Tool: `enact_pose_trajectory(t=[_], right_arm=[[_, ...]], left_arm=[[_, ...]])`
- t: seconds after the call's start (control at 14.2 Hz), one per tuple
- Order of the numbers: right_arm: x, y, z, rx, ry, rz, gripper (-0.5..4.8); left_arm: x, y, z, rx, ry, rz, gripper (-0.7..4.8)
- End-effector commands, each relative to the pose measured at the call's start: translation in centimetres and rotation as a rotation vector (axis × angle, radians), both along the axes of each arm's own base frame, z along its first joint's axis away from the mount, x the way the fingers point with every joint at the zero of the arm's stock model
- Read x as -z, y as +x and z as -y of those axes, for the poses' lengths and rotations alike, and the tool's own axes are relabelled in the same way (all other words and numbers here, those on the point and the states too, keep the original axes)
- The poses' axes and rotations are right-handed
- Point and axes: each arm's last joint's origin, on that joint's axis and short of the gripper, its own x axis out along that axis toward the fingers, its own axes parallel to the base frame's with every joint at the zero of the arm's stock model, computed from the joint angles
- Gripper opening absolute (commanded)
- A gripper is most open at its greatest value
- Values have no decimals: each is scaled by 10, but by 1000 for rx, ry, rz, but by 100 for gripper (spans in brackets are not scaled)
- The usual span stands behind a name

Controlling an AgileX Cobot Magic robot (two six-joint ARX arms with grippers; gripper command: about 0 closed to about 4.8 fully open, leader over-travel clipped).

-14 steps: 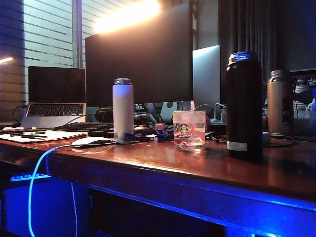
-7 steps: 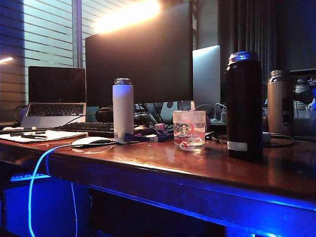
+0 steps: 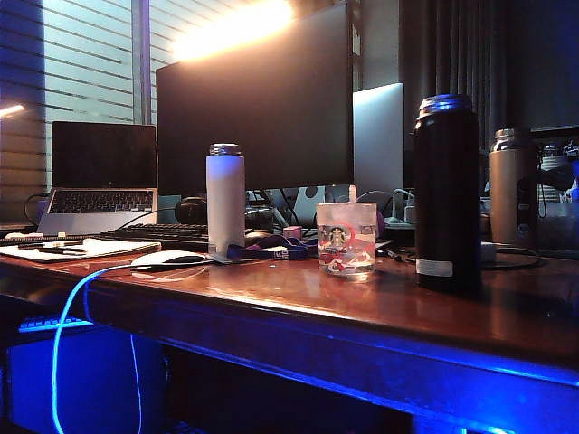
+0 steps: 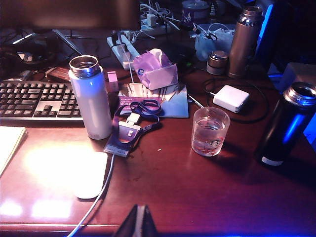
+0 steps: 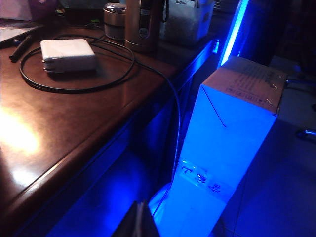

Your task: Pick up the black thermos, pour a little water from inside into the glass cup, then place the black thermos back on the table.

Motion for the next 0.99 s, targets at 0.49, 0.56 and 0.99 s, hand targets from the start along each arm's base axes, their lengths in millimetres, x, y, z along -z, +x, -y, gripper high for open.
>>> enact_pose_trajectory(t=[0.49,0.56,0.99], right_arm=[[1,0,0,-13,13,6,-1],[1,0,0,-12,13,6,-1],[1,0,0,-12,13,6,-1]], left_arm=[[-2,0,0,3,0,16,-2],[-2,0,0,3,0,17,-2],[-10,-9,-3,-108,35,79,-2]])
